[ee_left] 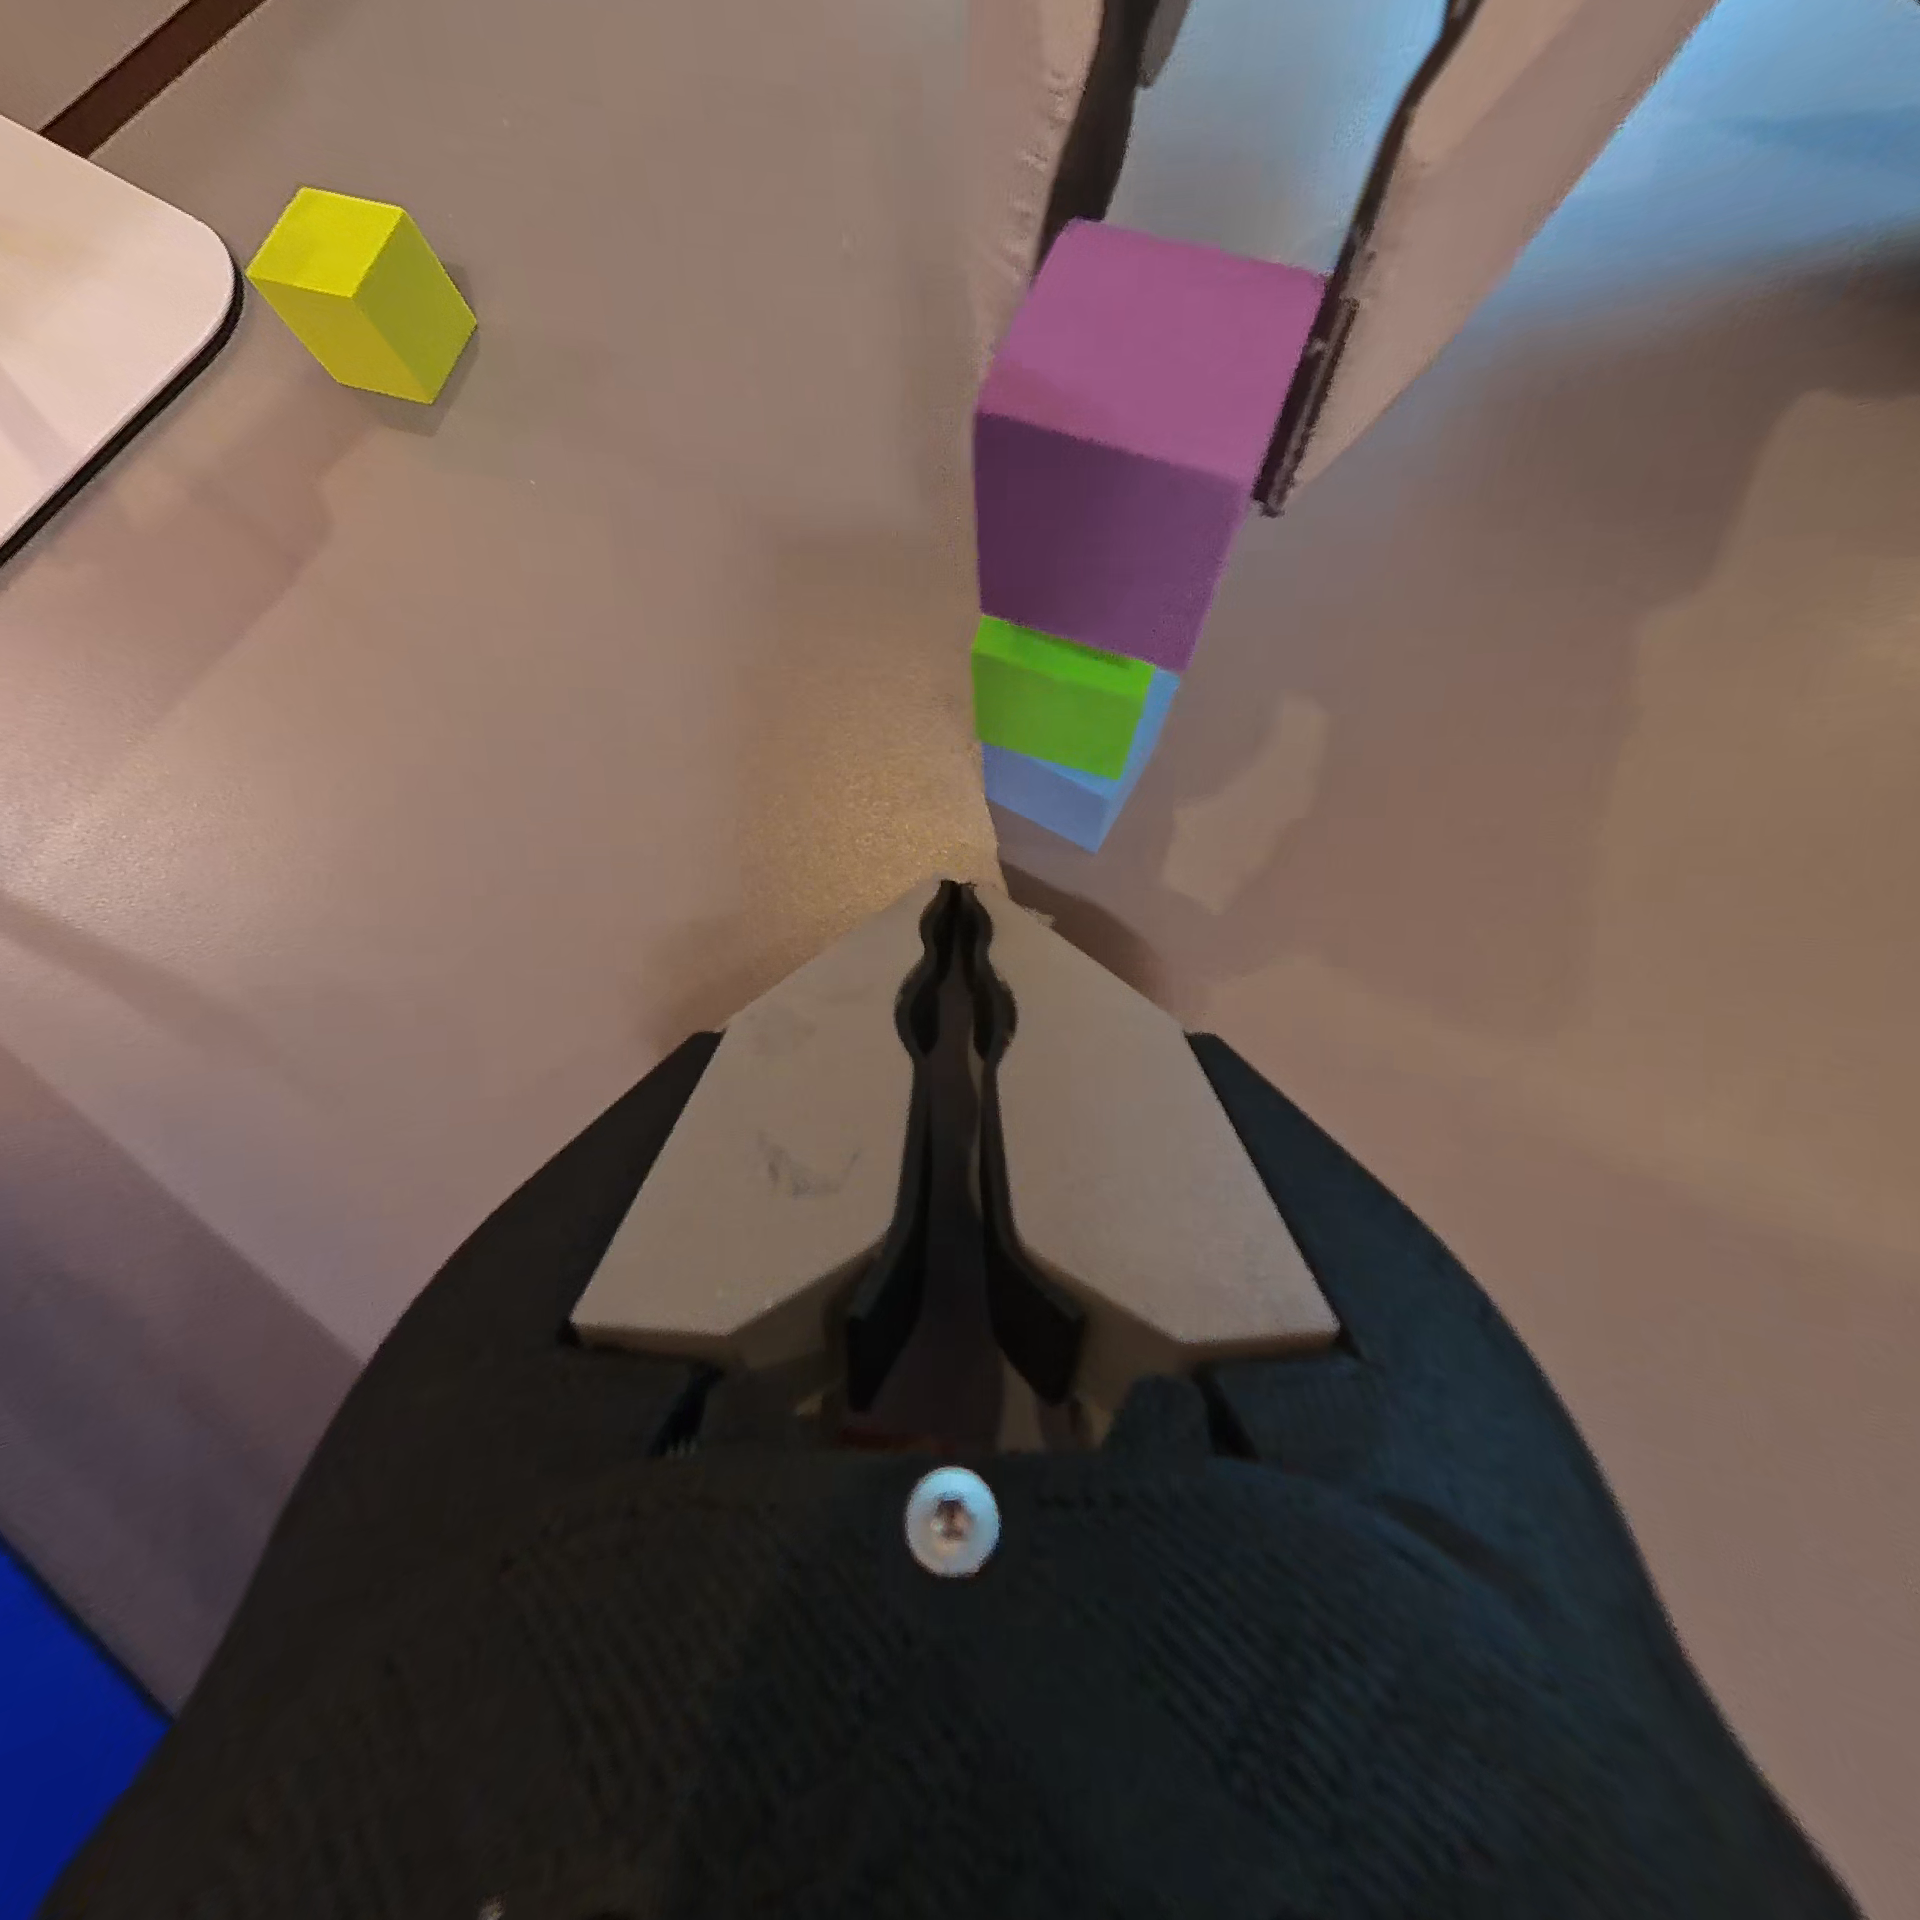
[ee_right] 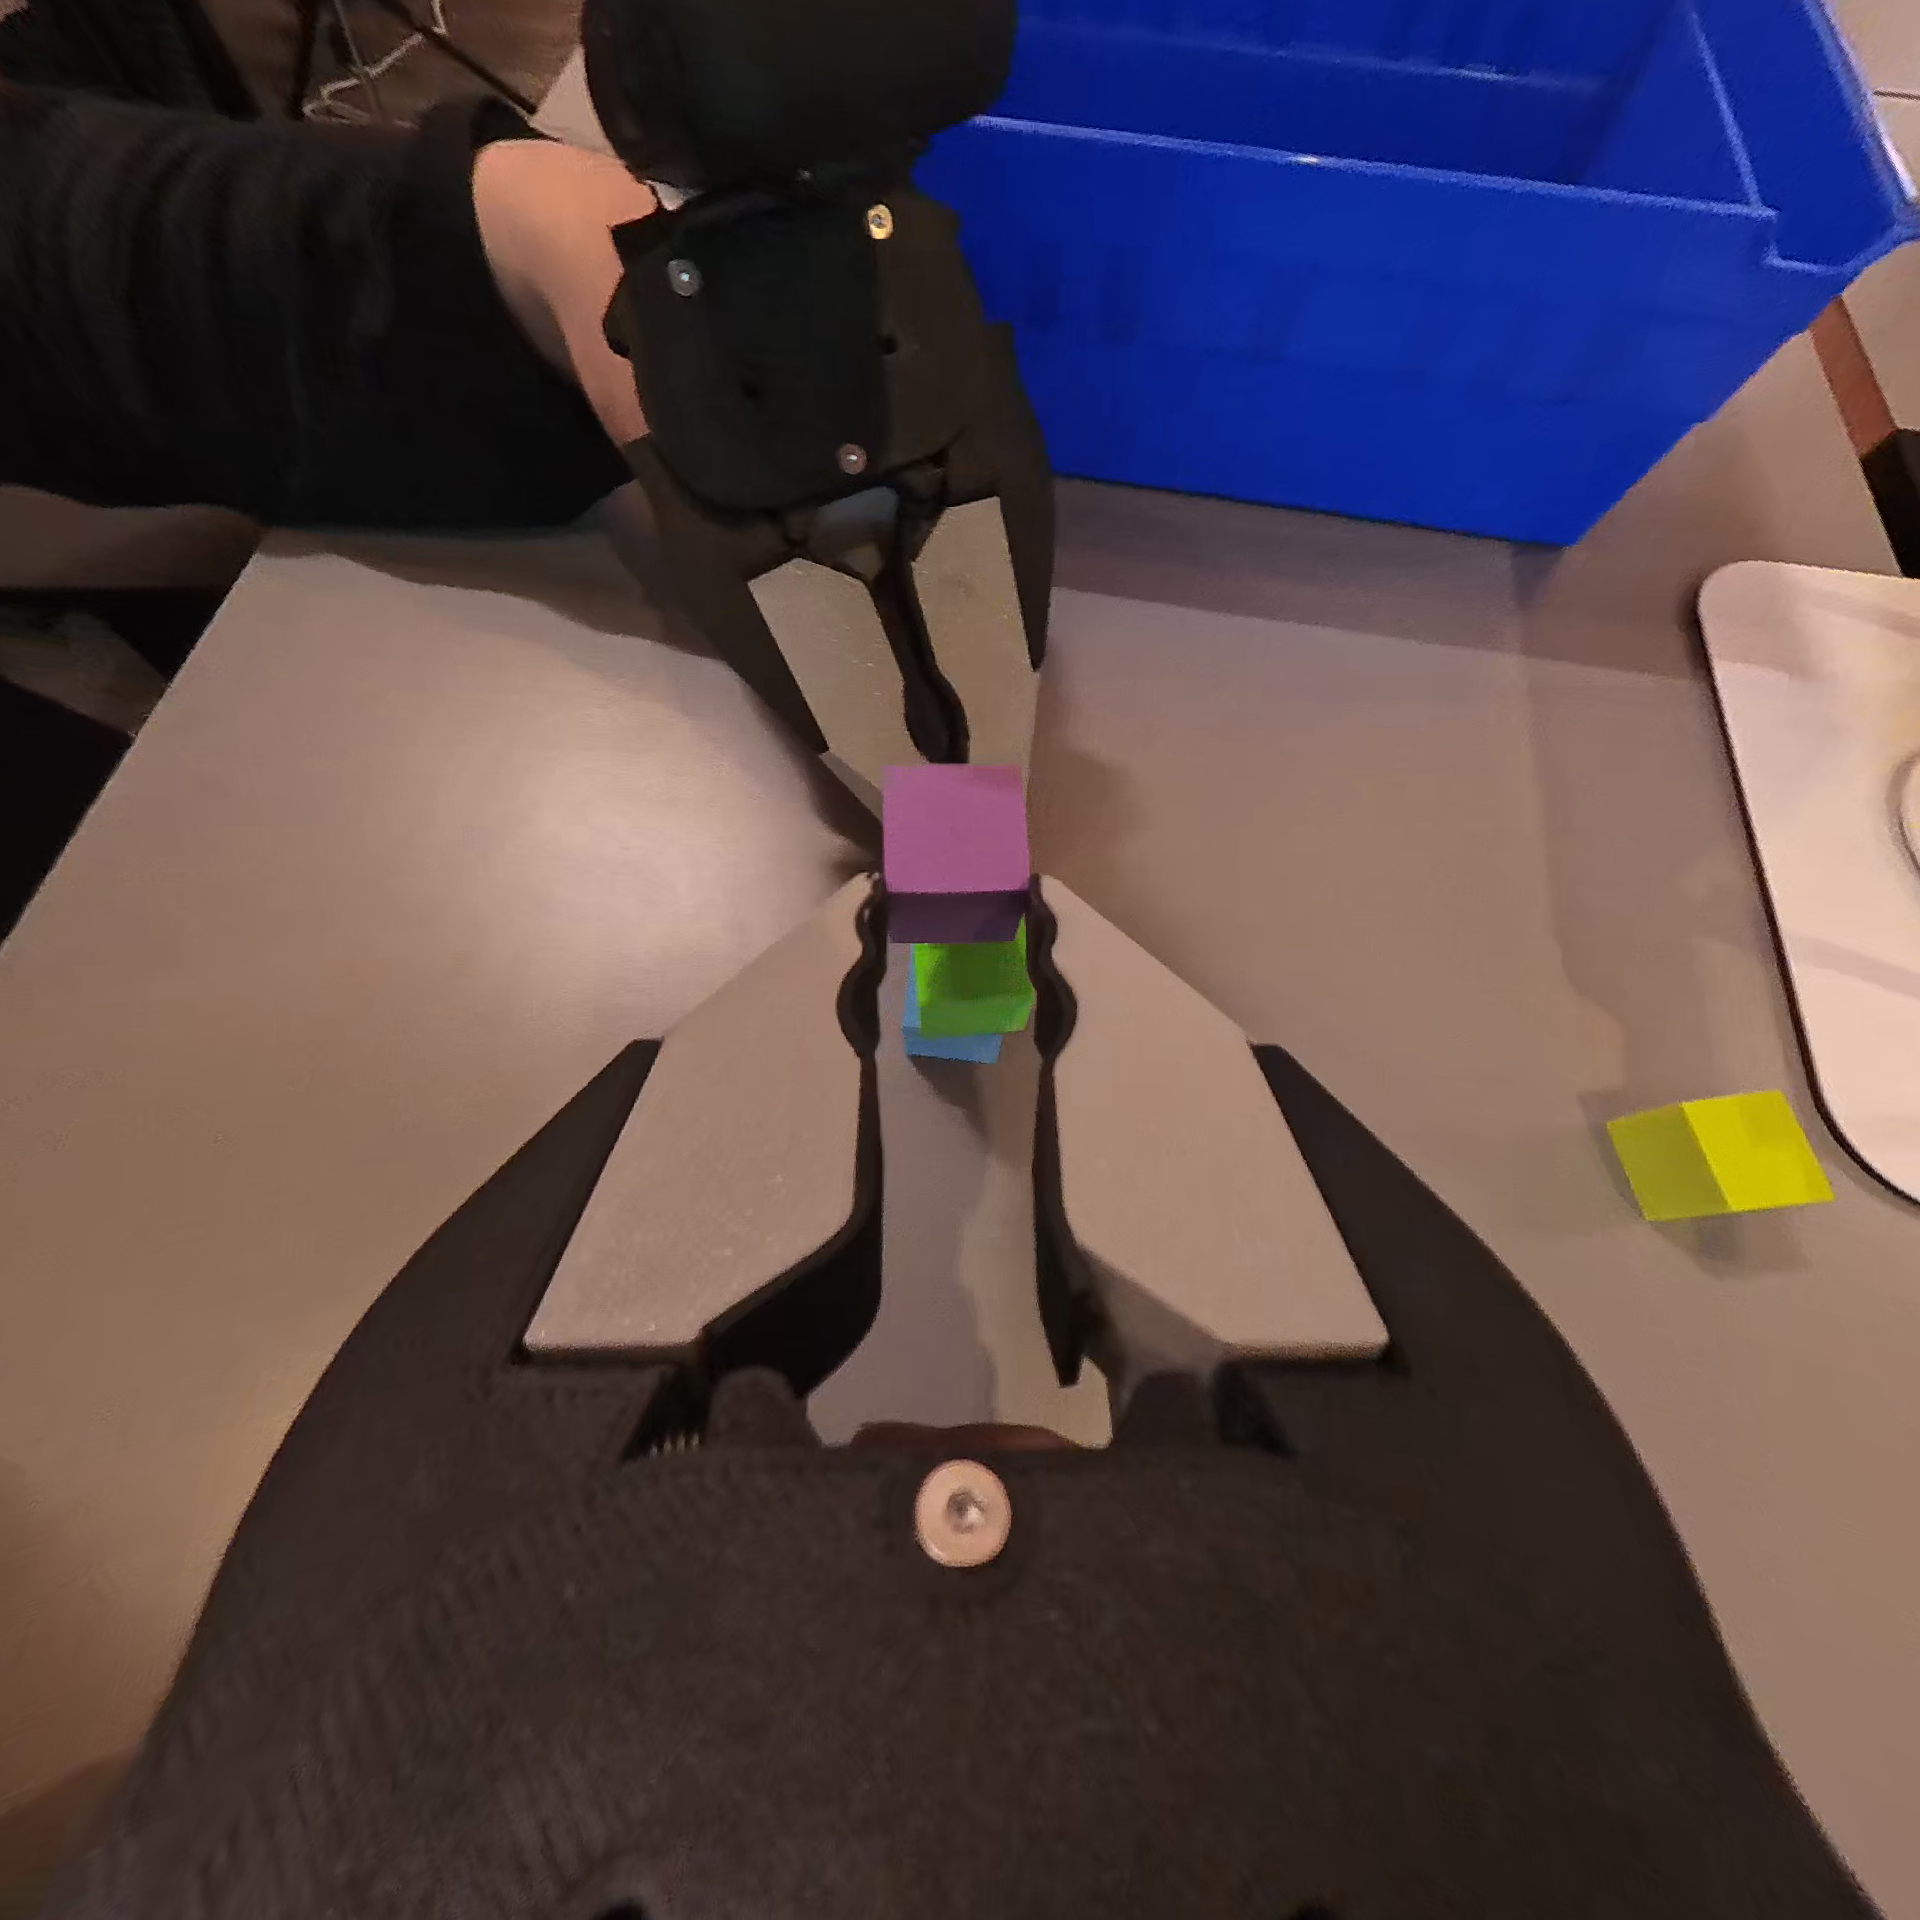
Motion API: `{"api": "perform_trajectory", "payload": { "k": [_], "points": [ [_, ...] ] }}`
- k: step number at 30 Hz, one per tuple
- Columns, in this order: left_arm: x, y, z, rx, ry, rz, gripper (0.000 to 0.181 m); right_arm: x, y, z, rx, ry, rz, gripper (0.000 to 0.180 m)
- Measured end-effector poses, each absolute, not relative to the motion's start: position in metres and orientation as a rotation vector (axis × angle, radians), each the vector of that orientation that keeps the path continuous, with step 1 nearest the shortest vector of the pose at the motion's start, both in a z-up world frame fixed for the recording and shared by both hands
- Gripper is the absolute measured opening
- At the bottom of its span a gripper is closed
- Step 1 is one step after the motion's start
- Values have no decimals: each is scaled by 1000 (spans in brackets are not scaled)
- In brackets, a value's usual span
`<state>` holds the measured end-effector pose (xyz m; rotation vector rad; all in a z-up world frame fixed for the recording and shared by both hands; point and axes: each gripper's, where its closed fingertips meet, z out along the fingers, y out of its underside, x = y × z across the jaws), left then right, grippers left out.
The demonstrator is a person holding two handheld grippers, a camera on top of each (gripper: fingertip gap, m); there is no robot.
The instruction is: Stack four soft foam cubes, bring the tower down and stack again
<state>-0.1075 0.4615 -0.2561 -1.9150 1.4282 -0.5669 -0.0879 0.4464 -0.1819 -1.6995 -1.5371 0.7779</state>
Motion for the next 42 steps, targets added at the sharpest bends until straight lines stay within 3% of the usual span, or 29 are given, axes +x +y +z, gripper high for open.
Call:
{"api": "perform_trajectory", "payload": {
  "k": [15,21,30,36,42],
  "points": [
    [-108,461,-256,-1911,1430,-559,0,-82,450,-199,-1766,-1569,715,24],
    [-108,461,-256,-1908,1431,-554,0,-84,455,-184,-1732,-1481,782,45],
    [-107,461,-256,-1908,1430,-551,0,-24,564,-185,-1910,-816,494,49],
    [-107,461,-256,-1896,1435,-526,0,-15,609,-211,-2023,-614,372,68],
    [-107,461,-256,-1898,1433,-529,0,-23,632,-231,-2108,-531,378,67]
  ]
}}
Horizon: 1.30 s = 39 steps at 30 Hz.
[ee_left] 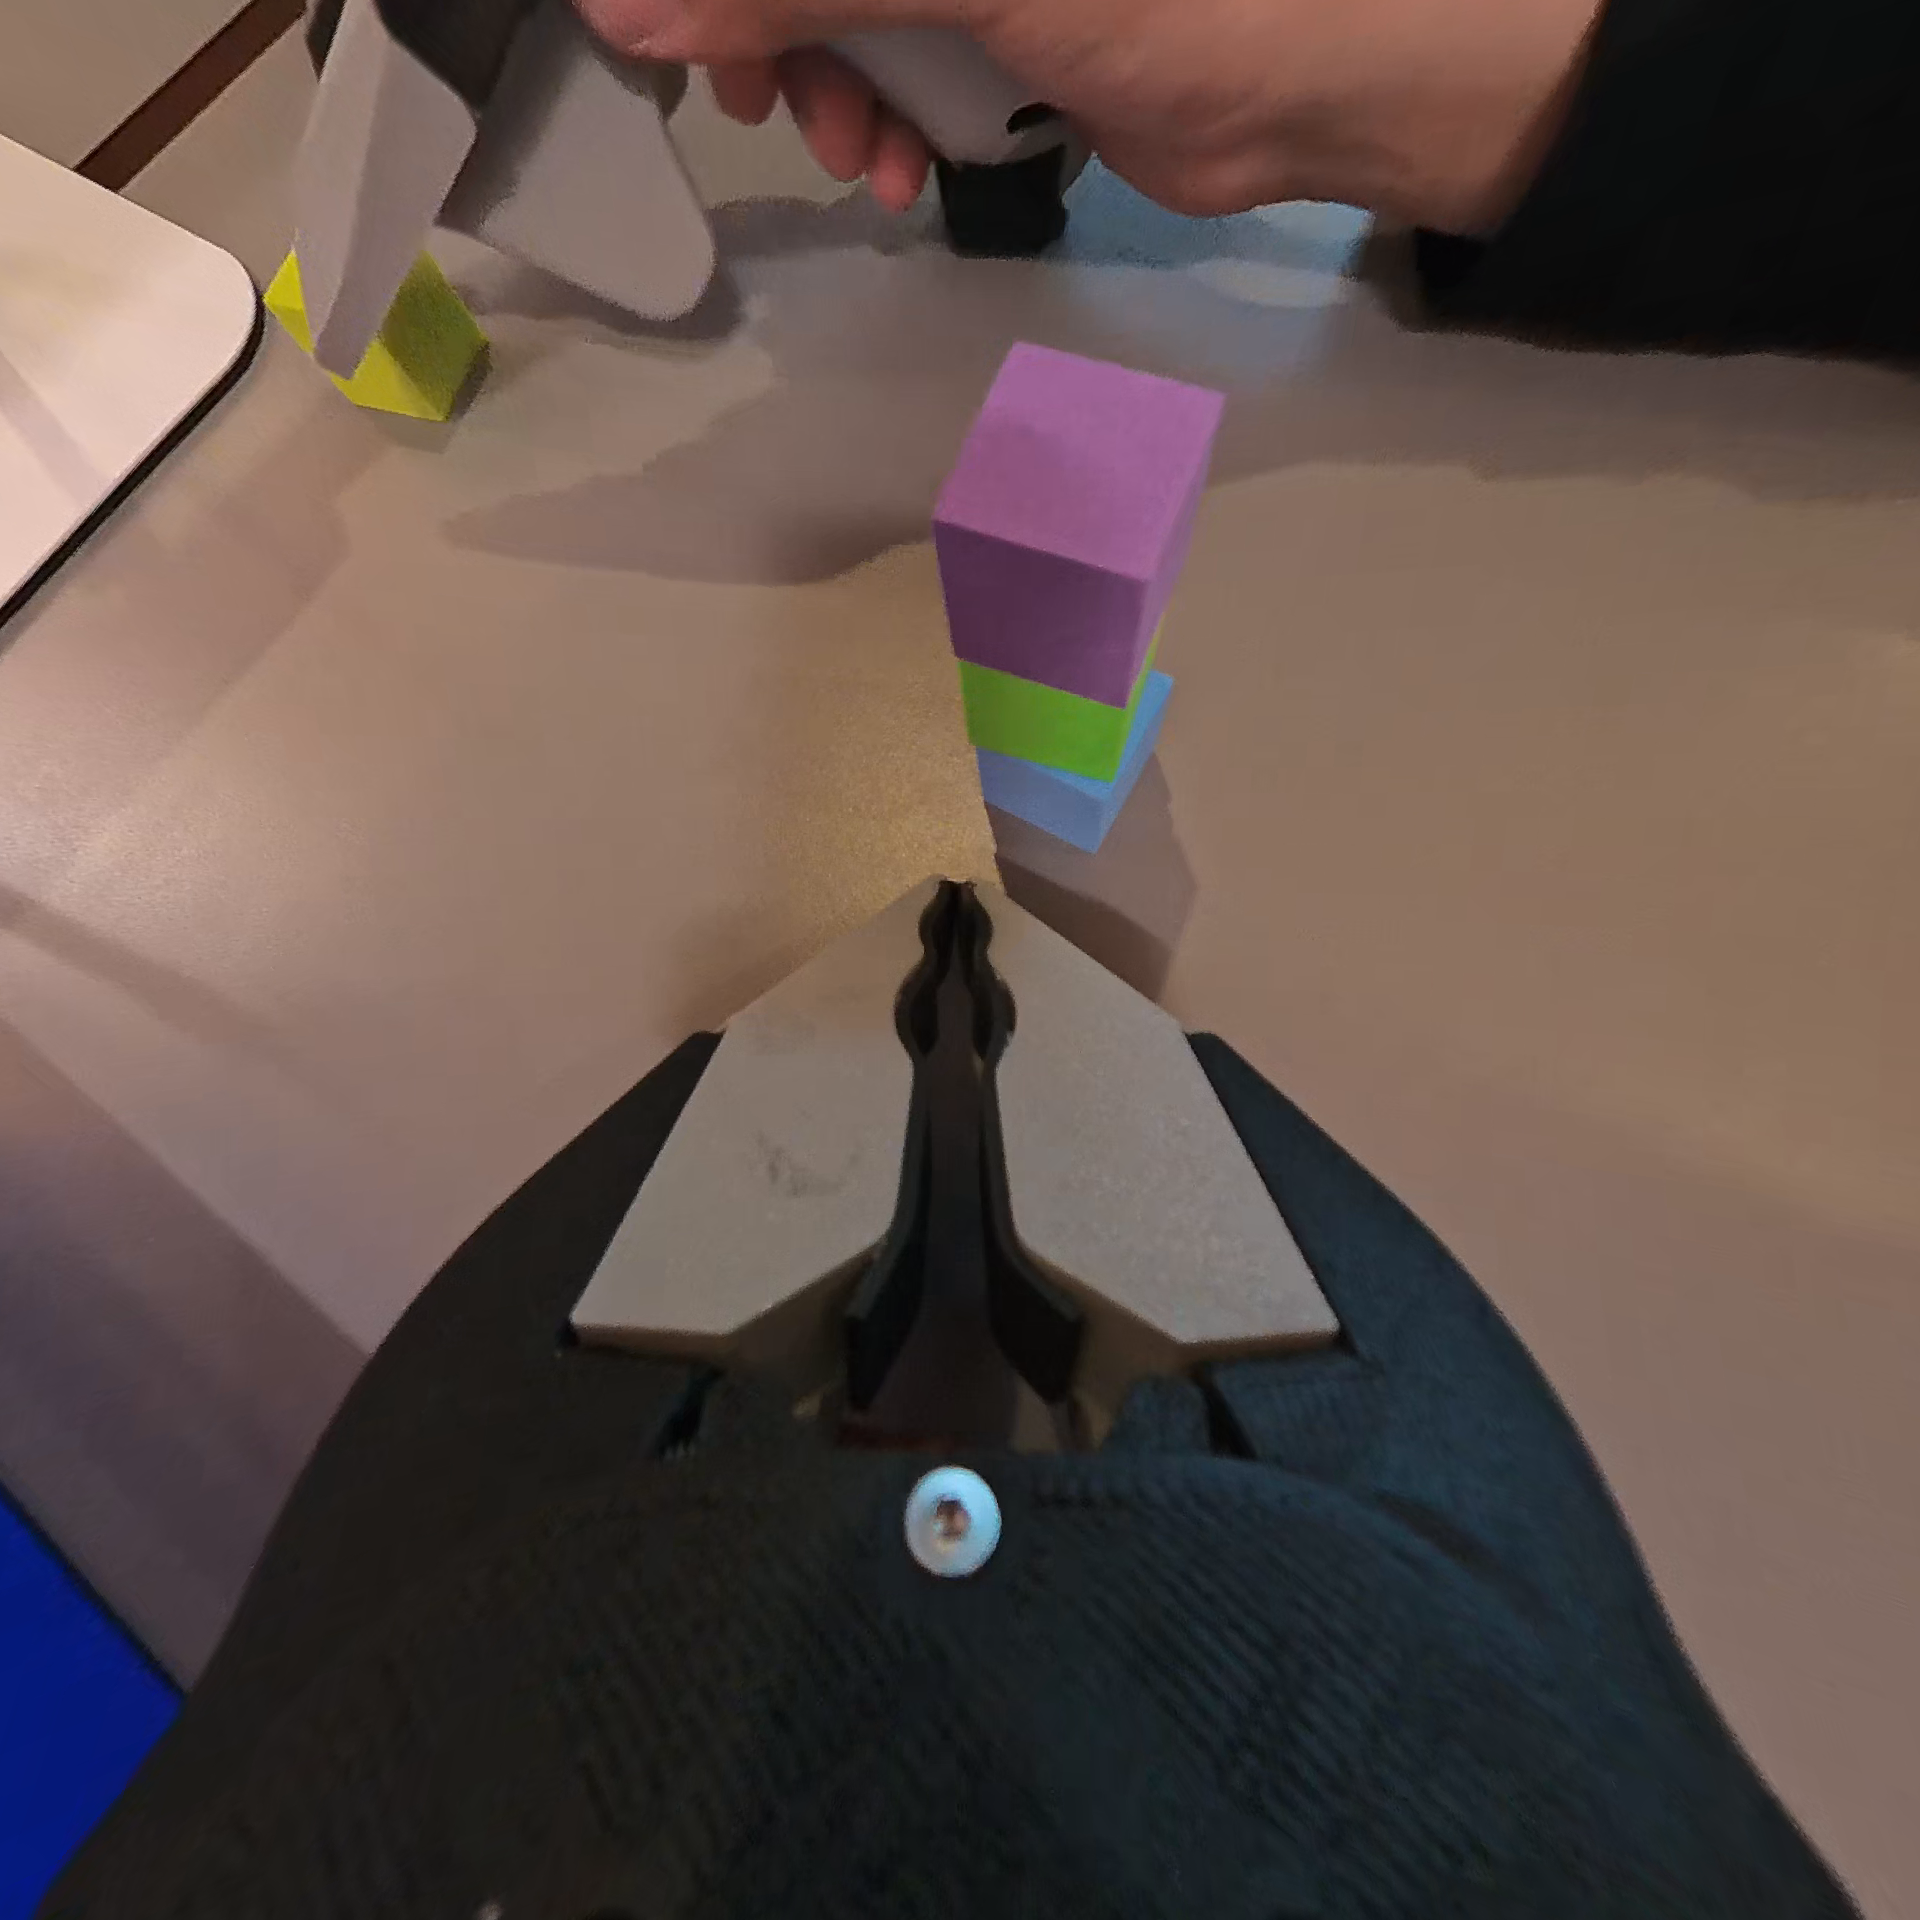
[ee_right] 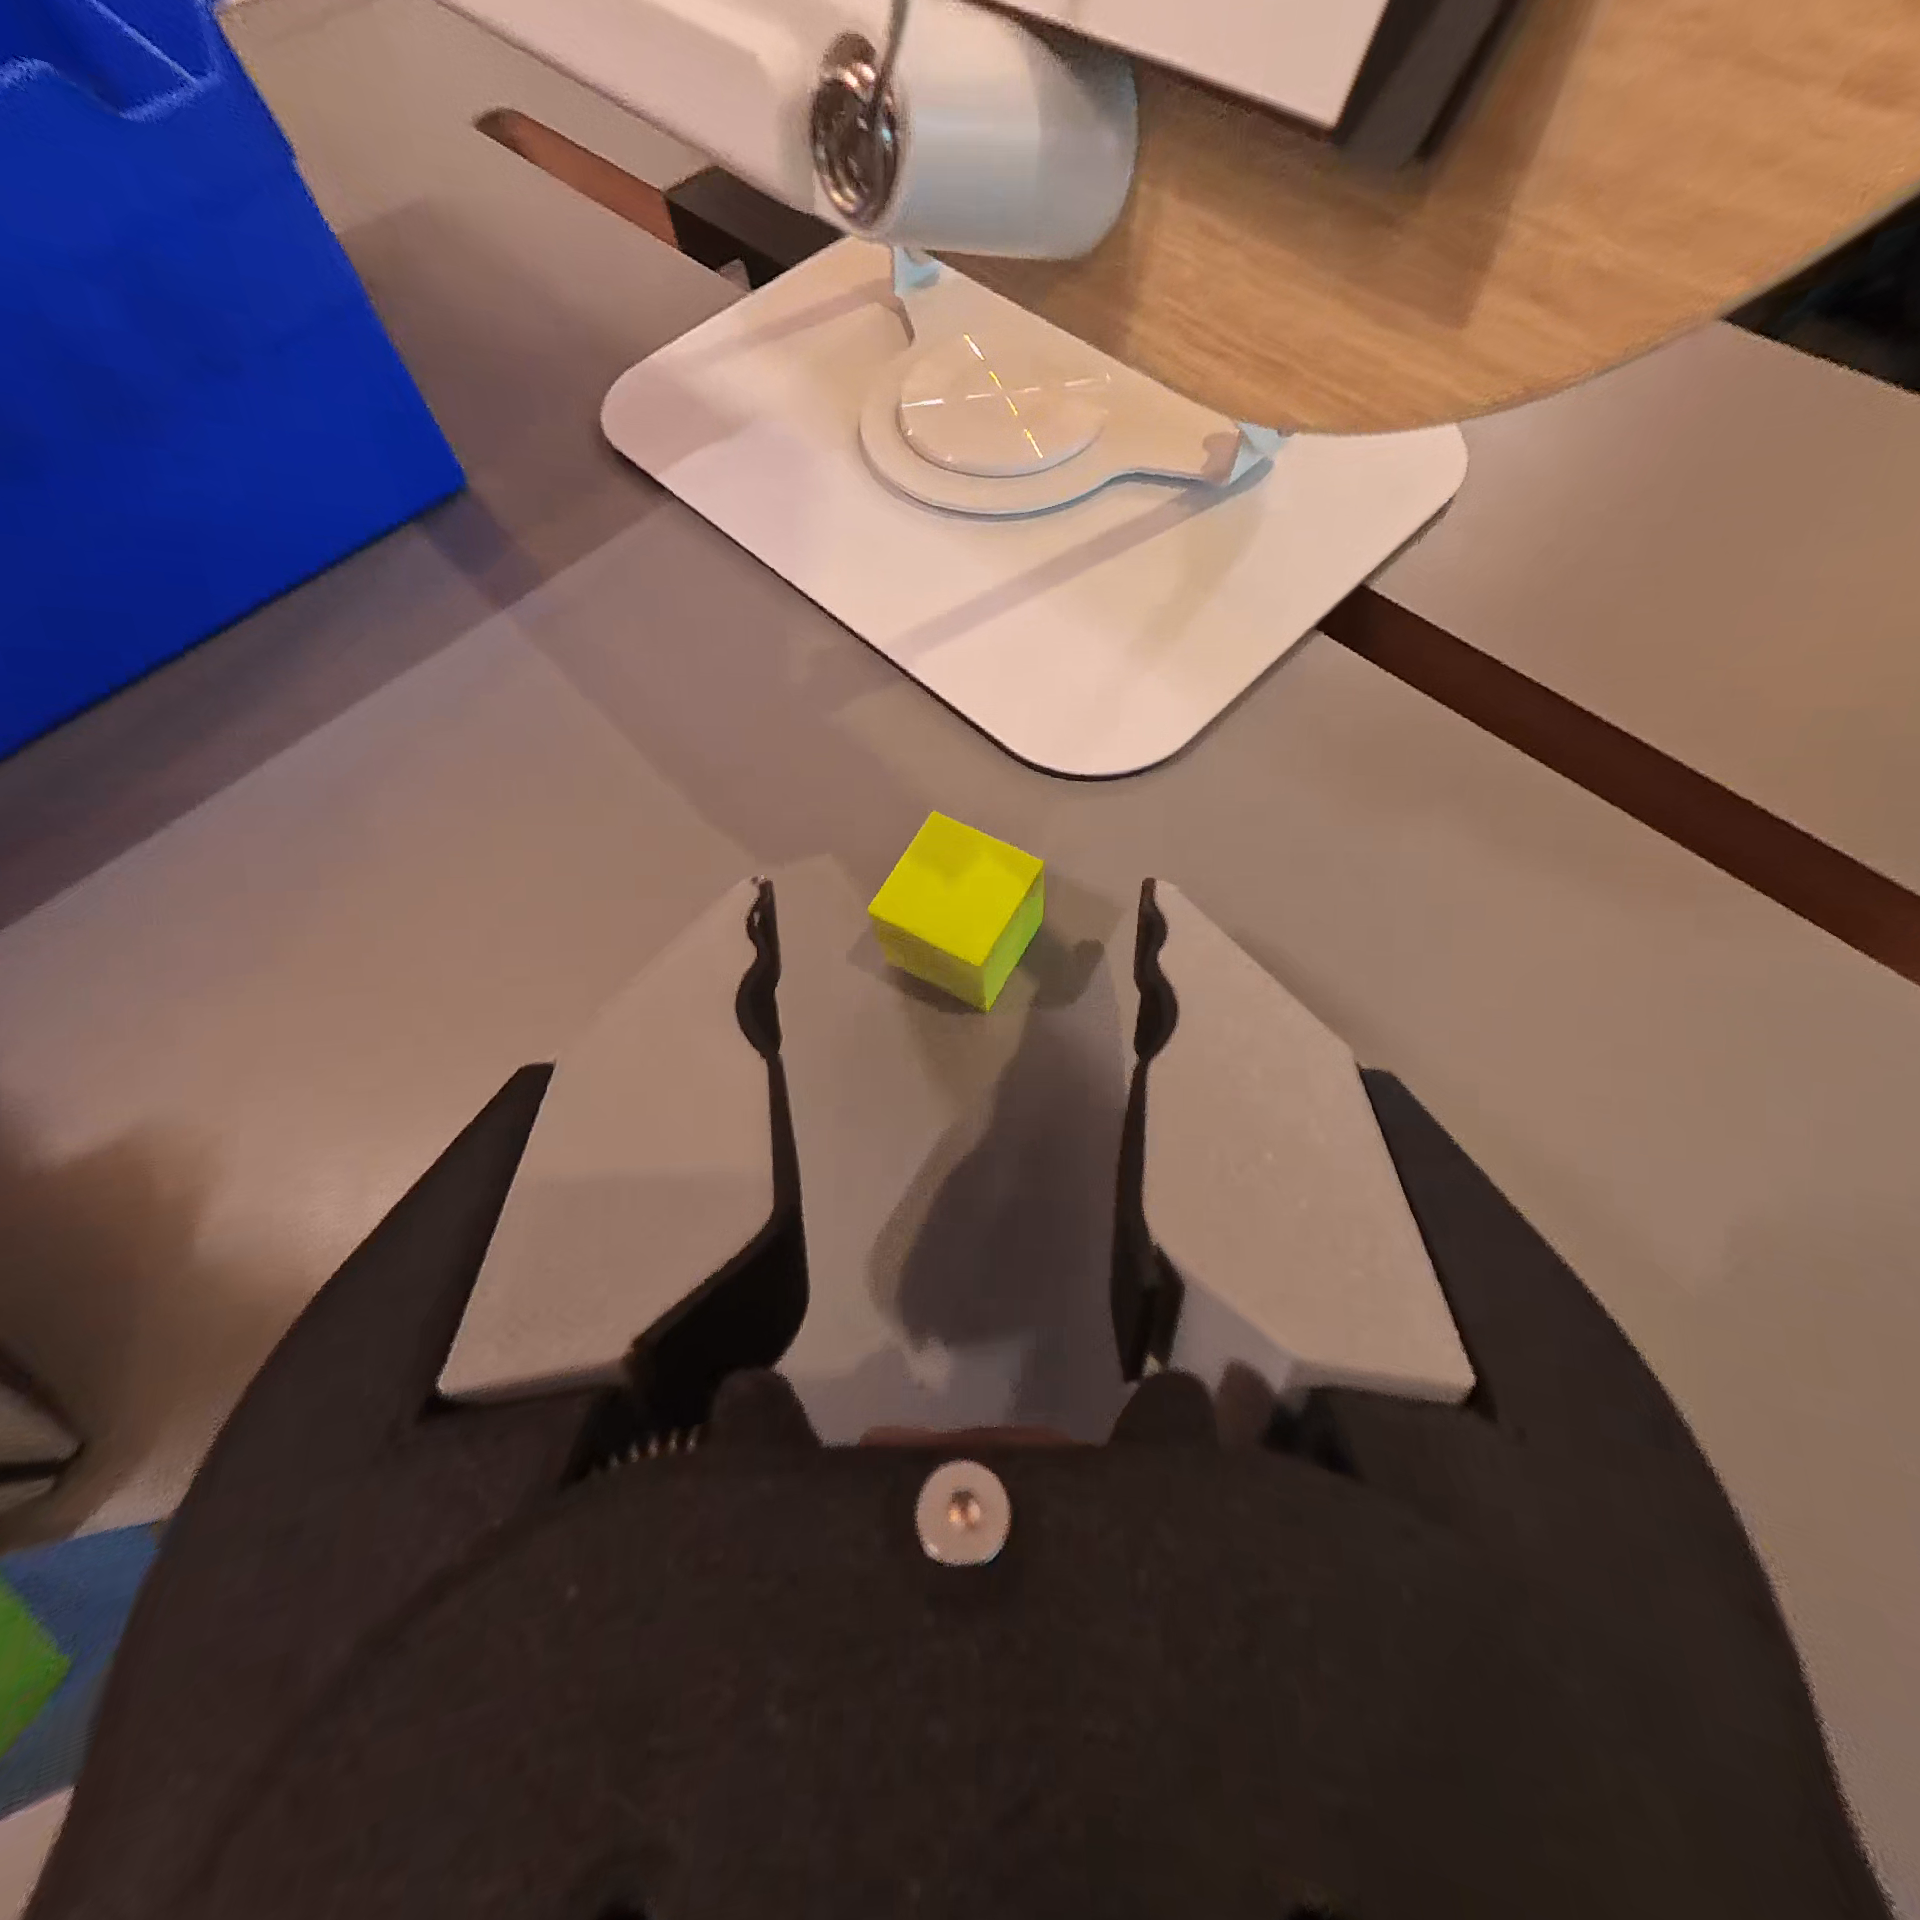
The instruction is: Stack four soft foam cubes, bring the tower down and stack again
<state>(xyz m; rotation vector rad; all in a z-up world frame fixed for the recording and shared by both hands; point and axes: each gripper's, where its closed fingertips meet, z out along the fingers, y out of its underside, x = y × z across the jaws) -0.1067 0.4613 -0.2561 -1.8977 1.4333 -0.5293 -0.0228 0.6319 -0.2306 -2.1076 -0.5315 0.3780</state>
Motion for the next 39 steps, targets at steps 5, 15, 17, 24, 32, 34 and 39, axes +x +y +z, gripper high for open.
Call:
{"api": "perform_trajectory", "payload": {
  "k": [5,15,17,24,32,34,39],
  "points": [
    [-107,461,-256,-1896,1433,-526,0,-20,641,-237,-2144,-502,274,46],
    [-107,461,-256,-1902,1430,-538,0,-33,597,-211,-2012,-659,479,30],
    [-107,461,-256,-1902,1430,-537,0,-33,581,-200,-1946,-700,536,30],
    [-107,461,-256,-1896,1432,-526,0,-52,521,-164,-1808,-999,730,30],
    [-107,461,-256,-1898,1432,-530,0,-84,469,-146,-1695,-1356,729,30],
    [-106,461,-256,-1899,1431,-531,0,-88,461,-147,-1684,-1413,735,30],
    [-107,462,-256,-1899,1431,-532,0,-91,452,-155,-1692,-1500,726,30]
  ]
}}
